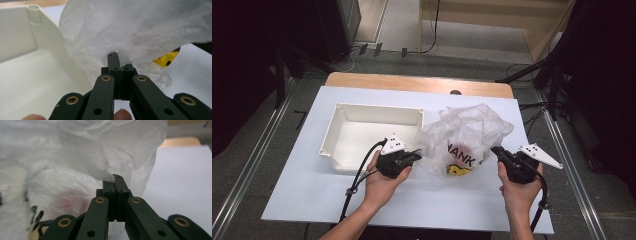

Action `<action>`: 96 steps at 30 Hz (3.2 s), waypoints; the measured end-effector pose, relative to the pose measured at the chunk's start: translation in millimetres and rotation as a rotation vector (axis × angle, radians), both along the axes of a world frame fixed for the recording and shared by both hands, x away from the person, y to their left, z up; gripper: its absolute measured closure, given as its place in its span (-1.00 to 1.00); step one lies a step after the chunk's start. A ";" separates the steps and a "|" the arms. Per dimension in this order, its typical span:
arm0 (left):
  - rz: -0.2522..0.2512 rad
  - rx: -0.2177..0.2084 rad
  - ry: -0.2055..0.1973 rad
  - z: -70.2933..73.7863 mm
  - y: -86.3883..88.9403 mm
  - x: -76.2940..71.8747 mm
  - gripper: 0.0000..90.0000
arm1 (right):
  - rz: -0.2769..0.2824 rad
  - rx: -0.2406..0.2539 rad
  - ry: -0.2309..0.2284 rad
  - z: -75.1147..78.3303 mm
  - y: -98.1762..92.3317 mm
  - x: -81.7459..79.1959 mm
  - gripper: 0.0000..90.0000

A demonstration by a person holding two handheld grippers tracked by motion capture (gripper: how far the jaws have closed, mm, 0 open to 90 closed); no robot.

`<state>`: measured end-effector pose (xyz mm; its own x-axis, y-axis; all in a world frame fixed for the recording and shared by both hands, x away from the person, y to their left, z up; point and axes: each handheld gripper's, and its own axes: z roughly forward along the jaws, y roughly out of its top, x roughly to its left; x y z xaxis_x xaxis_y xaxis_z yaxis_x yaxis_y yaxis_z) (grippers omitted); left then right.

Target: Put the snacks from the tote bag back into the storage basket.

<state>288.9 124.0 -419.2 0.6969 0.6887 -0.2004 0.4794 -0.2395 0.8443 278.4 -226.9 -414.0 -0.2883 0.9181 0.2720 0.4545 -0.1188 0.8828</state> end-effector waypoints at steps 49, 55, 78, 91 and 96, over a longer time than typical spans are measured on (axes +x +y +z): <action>-0.043 -0.128 -0.080 6.1 7.4 -41.5 -0.40 | 0.169 -0.084 0.194 -53.4 47.2 -13.3 1.00; -0.028 -0.139 -0.135 23.7 0.3 -39.5 -0.67 | 0.189 -0.093 0.269 -63.2 51.7 -8.9 1.00; -0.015 -0.037 -0.053 12.5 -35.6 -17.7 0.99 | 0.120 -0.081 0.079 -30.1 16.5 -38.8 -0.50; -0.012 -0.029 -0.011 -2.8 -34.3 -14.8 1.00 | 0.007 -0.034 0.013 -1.8 -25.0 -48.1 -0.66; -0.025 -0.021 -0.005 -8.2 -37.2 -17.0 1.00 | 0.024 -0.007 -0.005 10.9 -31.7 -49.6 -0.68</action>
<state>271.9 86.8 -427.5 0.7148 0.6667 -0.2113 0.4696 -0.2335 0.8515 228.8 -258.6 -403.1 -0.3115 0.9128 0.2640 0.4524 -0.1019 0.8860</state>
